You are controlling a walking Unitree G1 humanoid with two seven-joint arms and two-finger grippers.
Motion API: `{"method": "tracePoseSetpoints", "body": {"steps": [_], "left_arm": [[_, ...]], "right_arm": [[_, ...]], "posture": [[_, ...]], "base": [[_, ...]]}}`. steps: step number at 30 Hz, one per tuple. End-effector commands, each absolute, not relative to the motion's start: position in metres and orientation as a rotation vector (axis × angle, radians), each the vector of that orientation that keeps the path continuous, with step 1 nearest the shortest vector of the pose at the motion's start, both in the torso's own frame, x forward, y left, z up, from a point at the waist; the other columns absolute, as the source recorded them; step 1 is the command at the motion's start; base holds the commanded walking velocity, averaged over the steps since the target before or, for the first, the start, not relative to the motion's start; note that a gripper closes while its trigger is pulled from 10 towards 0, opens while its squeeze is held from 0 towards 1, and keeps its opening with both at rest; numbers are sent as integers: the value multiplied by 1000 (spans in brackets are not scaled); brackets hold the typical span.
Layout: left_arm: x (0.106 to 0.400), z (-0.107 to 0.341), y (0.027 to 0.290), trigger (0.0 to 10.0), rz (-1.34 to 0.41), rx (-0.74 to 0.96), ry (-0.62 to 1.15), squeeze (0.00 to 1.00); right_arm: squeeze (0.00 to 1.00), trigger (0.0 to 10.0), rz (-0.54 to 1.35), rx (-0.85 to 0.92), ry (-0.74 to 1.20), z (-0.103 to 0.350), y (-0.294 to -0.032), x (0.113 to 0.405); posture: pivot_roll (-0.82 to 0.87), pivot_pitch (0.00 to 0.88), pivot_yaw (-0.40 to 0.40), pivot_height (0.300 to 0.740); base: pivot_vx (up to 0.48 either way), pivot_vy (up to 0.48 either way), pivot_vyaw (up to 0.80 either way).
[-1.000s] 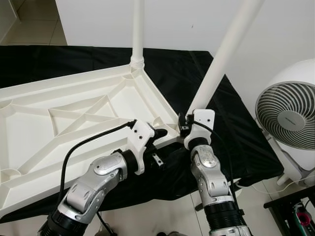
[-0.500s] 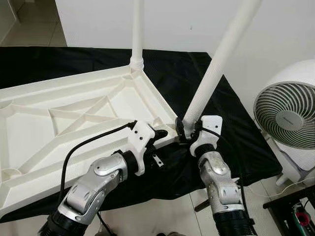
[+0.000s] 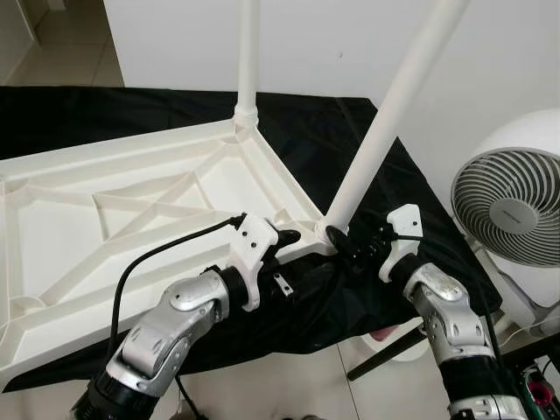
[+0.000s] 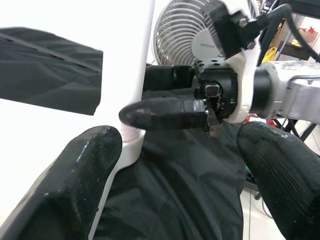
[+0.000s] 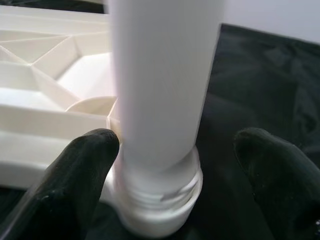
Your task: Building children table
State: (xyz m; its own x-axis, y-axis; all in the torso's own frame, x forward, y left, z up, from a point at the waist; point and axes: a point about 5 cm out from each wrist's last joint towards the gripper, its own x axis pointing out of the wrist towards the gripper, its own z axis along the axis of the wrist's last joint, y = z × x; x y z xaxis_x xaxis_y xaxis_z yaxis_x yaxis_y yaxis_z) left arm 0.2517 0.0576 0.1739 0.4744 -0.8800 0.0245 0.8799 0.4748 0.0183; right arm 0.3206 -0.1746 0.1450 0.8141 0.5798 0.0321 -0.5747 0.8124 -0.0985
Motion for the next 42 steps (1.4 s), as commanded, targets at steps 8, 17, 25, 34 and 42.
{"method": "tracePoseSetpoints", "body": {"steps": [8,17,25,34,42], "left_arm": [[249,174,57,10000,-1138,15,-35,0],[250,176,58,10000,-1125,14,-38,0],[250,177,58,10000,-1121,13,-42,0],[251,178,56,10000,-1121,8,-47,0],[251,178,54,10000,-1124,3,-48,0]], "right_arm": [[0,10000,701,-158,-28,141,-170,342],[0,1059,783,-170,12,131,-151,354],[0,0,814,-154,-4,132,-147,354],[0,10000,726,-147,-20,131,-160,355],[0,10000,534,-74,-9,123,-164,351]], "posture": [[89,49,-89,740],[107,64,-89,740],[104,73,-86,740],[93,87,-87,740],[80,94,-83,740]], "base": [[0,0,0],[0,0,0],[0,0,0],[0,0,0],[0,0,0]]}}
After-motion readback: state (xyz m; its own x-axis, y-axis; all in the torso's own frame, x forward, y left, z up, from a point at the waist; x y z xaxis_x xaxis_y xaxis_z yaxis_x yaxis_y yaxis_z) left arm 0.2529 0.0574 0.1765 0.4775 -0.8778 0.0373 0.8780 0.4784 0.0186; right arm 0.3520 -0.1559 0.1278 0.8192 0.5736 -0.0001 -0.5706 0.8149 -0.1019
